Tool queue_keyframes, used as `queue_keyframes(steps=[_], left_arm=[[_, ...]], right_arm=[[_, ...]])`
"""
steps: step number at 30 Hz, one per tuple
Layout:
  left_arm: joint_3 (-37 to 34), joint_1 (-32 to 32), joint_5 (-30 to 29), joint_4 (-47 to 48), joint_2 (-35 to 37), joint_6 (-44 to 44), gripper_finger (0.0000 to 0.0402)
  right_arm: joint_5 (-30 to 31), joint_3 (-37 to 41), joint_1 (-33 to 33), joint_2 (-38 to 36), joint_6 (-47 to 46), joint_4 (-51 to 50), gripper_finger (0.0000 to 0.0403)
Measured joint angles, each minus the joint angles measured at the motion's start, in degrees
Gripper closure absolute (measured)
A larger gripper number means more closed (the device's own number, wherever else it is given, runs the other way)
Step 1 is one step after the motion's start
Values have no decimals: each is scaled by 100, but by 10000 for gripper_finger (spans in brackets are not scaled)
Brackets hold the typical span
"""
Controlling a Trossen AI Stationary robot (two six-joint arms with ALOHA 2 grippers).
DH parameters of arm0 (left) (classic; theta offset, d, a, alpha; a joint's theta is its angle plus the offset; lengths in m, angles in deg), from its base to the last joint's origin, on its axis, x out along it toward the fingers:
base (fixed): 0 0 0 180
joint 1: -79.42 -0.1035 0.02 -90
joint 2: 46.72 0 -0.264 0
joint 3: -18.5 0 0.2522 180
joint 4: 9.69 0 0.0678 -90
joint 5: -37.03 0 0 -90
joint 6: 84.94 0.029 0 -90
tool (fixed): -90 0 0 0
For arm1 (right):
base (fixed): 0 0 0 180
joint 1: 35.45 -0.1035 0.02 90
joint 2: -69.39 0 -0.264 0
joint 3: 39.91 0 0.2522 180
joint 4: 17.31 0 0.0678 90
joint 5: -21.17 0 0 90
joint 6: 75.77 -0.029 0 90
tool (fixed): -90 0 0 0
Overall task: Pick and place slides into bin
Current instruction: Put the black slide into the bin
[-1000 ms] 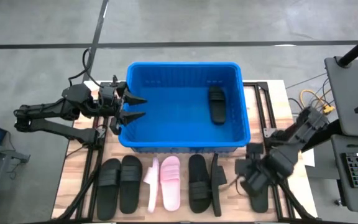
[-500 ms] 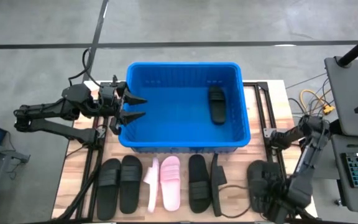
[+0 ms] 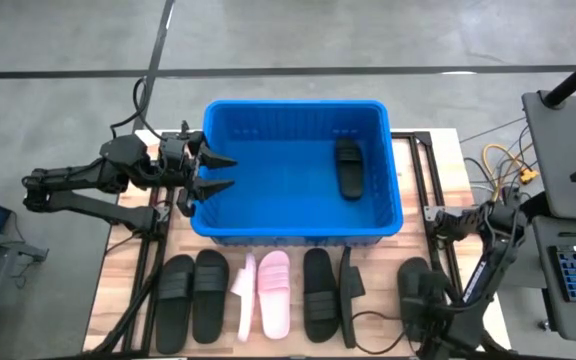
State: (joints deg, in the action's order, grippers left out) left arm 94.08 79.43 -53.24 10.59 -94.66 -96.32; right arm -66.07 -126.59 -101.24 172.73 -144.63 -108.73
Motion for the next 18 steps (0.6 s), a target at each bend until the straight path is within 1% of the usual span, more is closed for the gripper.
queue_keyframes(steps=[2,7,15,18], left_arm=[[0,2,0,0,0,2,179],[2,0,0,0,2,0,179],[2,2,0,0,-2,0,179],[2,2,0,0,-2,-6,179]], right_arm=[[-3,145,-8,56,-32,10,179],[-1,409,-6,100,-528,-281,183],[23,979,-3,102,-613,-265,185],[-33,1082,17,102,-609,-280,204]])
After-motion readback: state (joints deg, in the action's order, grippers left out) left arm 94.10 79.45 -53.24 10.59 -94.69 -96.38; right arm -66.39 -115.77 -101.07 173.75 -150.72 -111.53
